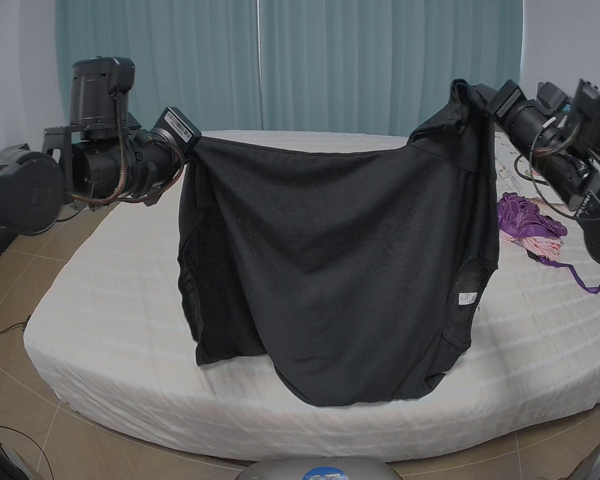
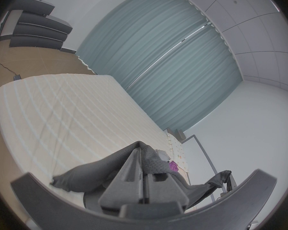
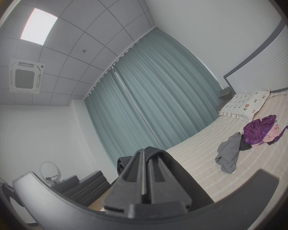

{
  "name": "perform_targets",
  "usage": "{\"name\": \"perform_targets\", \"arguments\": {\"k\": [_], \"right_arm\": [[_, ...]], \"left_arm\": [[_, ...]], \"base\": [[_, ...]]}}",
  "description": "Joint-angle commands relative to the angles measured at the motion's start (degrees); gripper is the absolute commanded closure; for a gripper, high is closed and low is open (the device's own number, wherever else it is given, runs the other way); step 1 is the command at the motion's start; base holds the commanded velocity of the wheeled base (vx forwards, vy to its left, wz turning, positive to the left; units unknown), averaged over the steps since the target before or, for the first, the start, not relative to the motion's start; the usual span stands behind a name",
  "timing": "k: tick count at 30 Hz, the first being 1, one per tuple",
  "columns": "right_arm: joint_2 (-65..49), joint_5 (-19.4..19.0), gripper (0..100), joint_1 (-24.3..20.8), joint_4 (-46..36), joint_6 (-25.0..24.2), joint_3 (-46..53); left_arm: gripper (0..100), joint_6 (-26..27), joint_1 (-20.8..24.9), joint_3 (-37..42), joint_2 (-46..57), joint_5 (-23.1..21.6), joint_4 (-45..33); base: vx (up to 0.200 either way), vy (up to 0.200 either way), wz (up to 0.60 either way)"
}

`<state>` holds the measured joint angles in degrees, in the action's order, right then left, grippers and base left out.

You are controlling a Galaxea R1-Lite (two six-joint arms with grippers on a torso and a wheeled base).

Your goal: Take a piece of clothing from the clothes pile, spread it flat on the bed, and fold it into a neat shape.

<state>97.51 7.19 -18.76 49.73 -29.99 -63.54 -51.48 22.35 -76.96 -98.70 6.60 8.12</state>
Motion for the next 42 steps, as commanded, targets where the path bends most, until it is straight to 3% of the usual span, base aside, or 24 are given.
{"name": "perform_targets", "arguments": {"k": [1, 8, 20, 27, 28, 29, 37, 42], "right_arm": [[12.61, 0.10, 100, 0.92, 0.64, 1.07, -5.28], [22.37, 0.98, 100, 1.97, 0.72, 1.16, -8.53], [40.92, 6.43, 100, 2.06, 5.82, 1.25, -14.95], [47.07, 6.43, 100, 2.06, 5.82, 1.51, -16.18], [48.21, 6.43, 100, 2.15, 5.82, 1.51, -16.79], [49.09, 6.34, 0, 2.15, 5.82, 1.60, -17.23], [52.78, 5.99, 0, 4.52, 3.54, 0.90, -18.46], [47.42, 5.20, 0, 6.11, 4.59, -4.73, -19.61]], "left_arm": [[100, -0.11, -2.48, -2.85, -8.71, -1.59, -0.03], [100, -0.02, -3.62, -5.57, -18.55, -1.50, 0.05], [100, -0.64, -3.62, -11.72, -35.34, -0.97, 0.14], [100, -3.10, -3.54, -13.57, -39.38, -0.97, 0.14], [0, -3.63, -3.54, -14.10, -40.08, -0.97, 0.05], [0, -3.89, -3.54, -14.45, -40.61, -0.97, 0.05], [0, -4.15, -4.42, -14.71, -42.55, -0.88, -1.79], [0, -4.07, -6.79, -16.47, -42.63, -0.71, -3.99]], "base": [[0.200, 0.000, 0.00], [0.200, 0.000, 0.00], [0.000, 0.000, 0.00], [0.000, 0.000, 0.00], [0.000, 0.000, 0.00], [0.000, 0.000, 0.00], [0.000, 0.000, 0.00], [0.000, 0.000, 0.00]]}}
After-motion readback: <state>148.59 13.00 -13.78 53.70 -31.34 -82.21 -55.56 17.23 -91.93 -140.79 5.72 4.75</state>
